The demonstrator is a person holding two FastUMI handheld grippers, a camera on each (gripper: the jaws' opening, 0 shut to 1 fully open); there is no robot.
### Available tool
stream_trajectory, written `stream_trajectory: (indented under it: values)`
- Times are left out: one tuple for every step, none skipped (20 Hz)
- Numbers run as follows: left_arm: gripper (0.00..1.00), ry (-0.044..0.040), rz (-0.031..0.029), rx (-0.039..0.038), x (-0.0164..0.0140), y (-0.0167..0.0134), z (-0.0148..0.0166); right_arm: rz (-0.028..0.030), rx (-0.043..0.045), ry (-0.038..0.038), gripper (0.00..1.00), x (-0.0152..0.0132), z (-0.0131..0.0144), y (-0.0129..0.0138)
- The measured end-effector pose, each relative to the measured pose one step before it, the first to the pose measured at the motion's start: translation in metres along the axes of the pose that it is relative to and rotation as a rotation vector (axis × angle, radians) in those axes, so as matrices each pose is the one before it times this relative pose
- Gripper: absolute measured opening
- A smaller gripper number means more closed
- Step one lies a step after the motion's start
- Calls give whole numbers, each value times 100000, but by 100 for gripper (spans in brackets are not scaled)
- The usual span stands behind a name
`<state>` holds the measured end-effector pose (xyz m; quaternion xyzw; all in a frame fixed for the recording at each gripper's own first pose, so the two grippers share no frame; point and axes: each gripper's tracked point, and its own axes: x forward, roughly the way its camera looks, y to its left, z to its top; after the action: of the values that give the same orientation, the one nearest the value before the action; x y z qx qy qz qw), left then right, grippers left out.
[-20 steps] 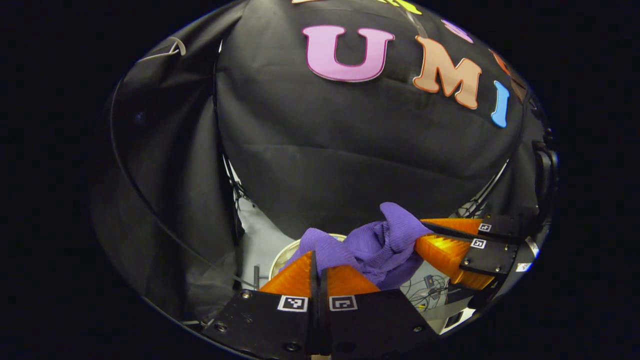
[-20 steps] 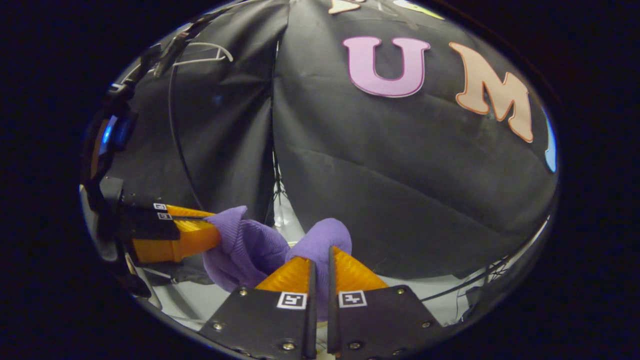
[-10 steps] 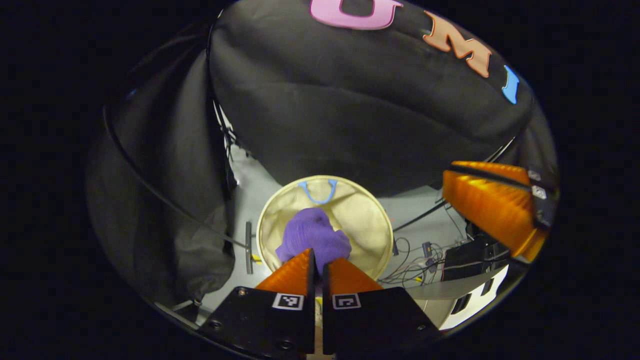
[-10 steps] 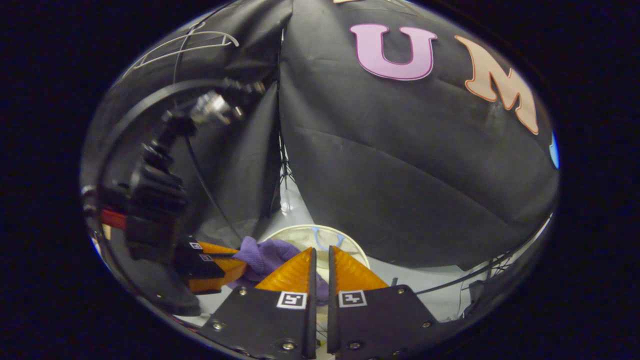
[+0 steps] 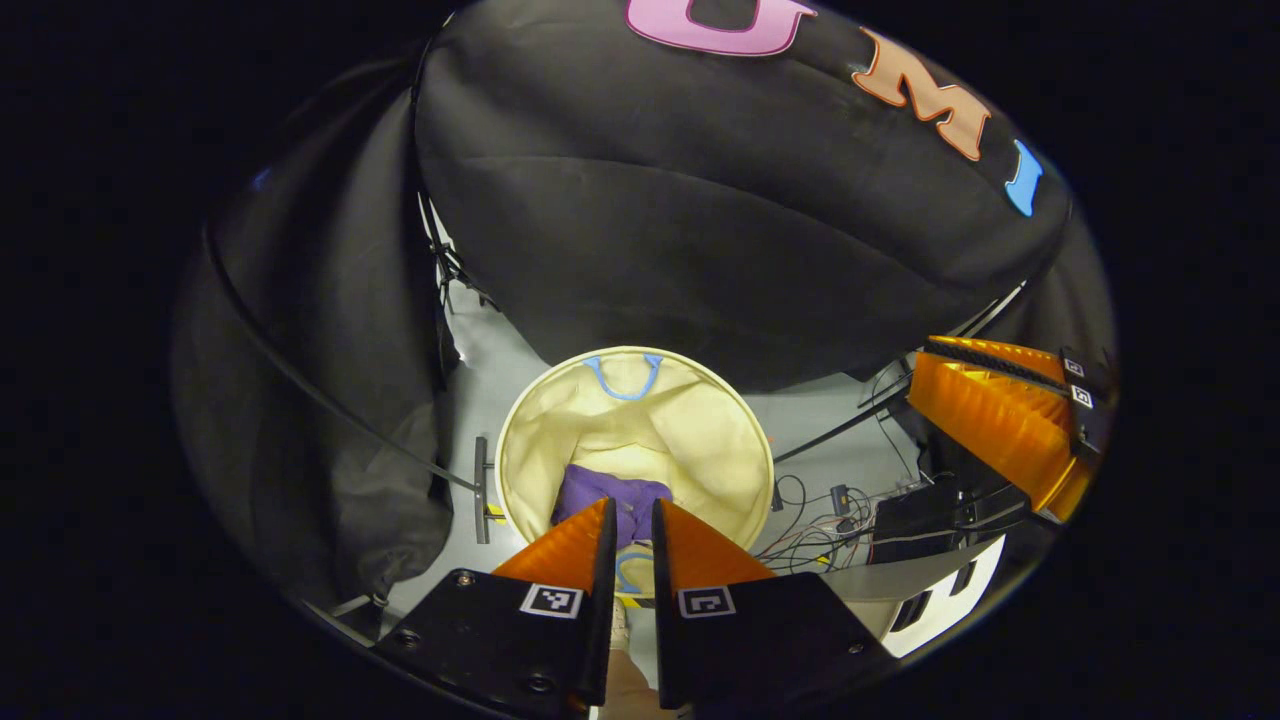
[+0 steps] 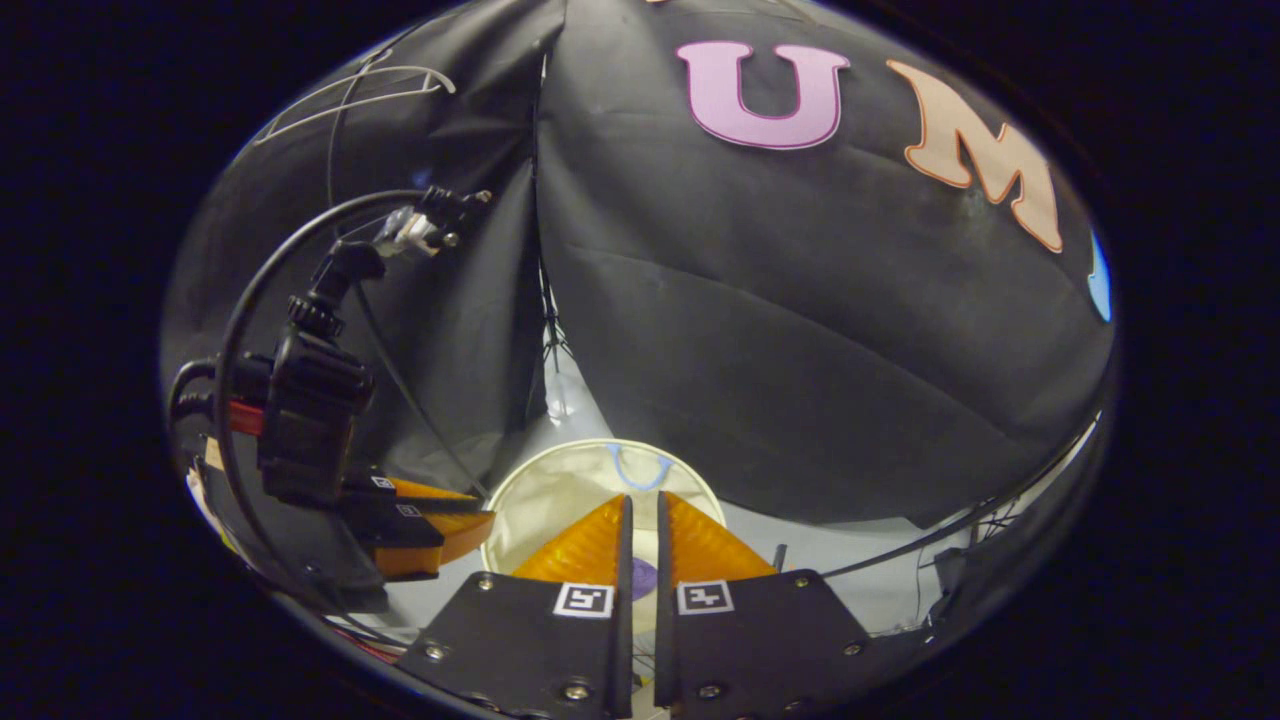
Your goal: Grasp the clothes on the hanger with both hands and then place them into the laundry hamper below.
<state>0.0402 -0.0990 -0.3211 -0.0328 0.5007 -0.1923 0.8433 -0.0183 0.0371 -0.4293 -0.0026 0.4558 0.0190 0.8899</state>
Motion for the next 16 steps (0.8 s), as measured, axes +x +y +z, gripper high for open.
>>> stream_trajectory:
  values:
    - [21,-35,350,77,-71,146,-14,64,467,190,10,41,3,97]
    - [21,-203,442,82,-73,-25,134,49,266,149,9,74,41,21]
    - [21,-321,765,303,-117,200,102,-99,133,213,10,71,-141,-16]
    - [21,-625,-43,21,11,77,220,43,285,342,9,24,-28,10]
    - [22,-397,144,35,-230,-129,166,-209,299,248,10,141,-58,-12]
    - [34,-364,-93,-61,39,84,59,-240,117,394,9,2,-31,-26]
    - [45,-457,-194,-144,-162,-97,336,196,266,603,9,51,-140,81]
    - [47,-561,-60,-159,-77,-39,71,176,284,649,9,-16,-81,77]
    - [49,-1013,463,74,-61,4,223,-395,265,340,9,-269,-125,-60]
    - [51,-1063,-428,-135,-184,26,129,173,318,-312,10,-8,-74,222]
    - [79,-1049,-495,-247,-240,-141,219,-408,69,-135,23,16,26,-92]
    - [75,-1230,374,-93,6,90,356,246,112,39,29,-212,33,-18]
    - [86,-987,221,-86,-103,15,254,61,182,199,41,71,-225,-73]
    - [91,-1010,142,24,-97,-76,13,-319,301,-112,53,-46,0,-107]
    - [97,-684,127,226,-292,-54,485,-652,391,-392,64,60,155,-211]
    - [97,-683,486,270,70,27,101,-271,358,-102,76,33,179,-29]
